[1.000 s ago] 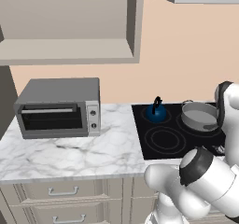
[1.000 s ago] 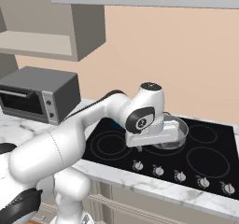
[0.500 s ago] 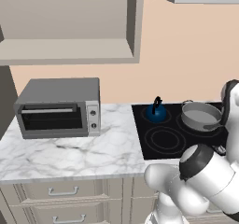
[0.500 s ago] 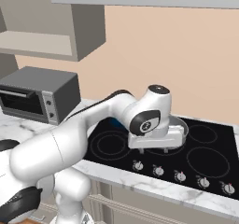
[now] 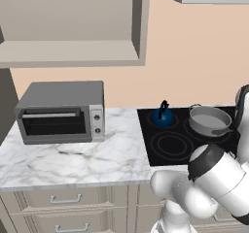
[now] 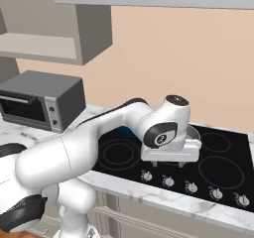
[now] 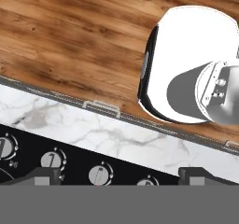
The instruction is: Pick the kettle from the cabinet and place it on a stove burner. Then pick the pot from the counter and place it on another stove burner. Finally, turn both burners on.
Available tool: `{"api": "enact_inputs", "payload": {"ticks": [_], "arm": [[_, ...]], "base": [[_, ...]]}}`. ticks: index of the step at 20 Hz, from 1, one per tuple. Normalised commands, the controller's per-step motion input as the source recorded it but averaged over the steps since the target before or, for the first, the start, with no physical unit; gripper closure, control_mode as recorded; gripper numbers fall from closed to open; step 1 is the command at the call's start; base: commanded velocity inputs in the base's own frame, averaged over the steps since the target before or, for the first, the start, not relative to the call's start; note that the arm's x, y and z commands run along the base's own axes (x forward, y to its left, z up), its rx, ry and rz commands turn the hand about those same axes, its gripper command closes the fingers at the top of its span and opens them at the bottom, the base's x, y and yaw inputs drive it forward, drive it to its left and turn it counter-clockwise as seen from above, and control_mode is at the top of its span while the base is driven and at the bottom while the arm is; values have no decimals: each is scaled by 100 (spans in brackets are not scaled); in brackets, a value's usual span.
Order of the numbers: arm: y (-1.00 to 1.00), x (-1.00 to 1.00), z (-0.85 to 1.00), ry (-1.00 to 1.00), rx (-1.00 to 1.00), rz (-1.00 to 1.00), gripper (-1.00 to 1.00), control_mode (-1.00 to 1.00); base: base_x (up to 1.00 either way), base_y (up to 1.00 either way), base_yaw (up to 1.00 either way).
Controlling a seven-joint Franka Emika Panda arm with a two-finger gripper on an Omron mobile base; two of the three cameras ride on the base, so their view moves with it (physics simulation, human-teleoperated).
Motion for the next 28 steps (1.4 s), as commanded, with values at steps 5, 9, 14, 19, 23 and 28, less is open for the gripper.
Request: {"api": "enact_inputs", "payload": {"ticks": [5, 9, 14, 19, 23, 28], "arm": [[0, 31, -31, 0, 0, -19, -100, -100], [0, 26, -29, 0, 0, -19, -100, -100], [0, 26, -32, 0, 0, -24, -100, -100], [0, 28, -33, 1, 0, -29, -100, -100], [0, 36, -30, 4, 0, -30, -100, -100], [10, 39, -26, 9, -2, -26, -100, -100]], "base": [[0, 0, 0], [0, 0, 0], [0, 0, 0], [0, 0, 0], [0, 0, 0], [0, 0, 0]]}}
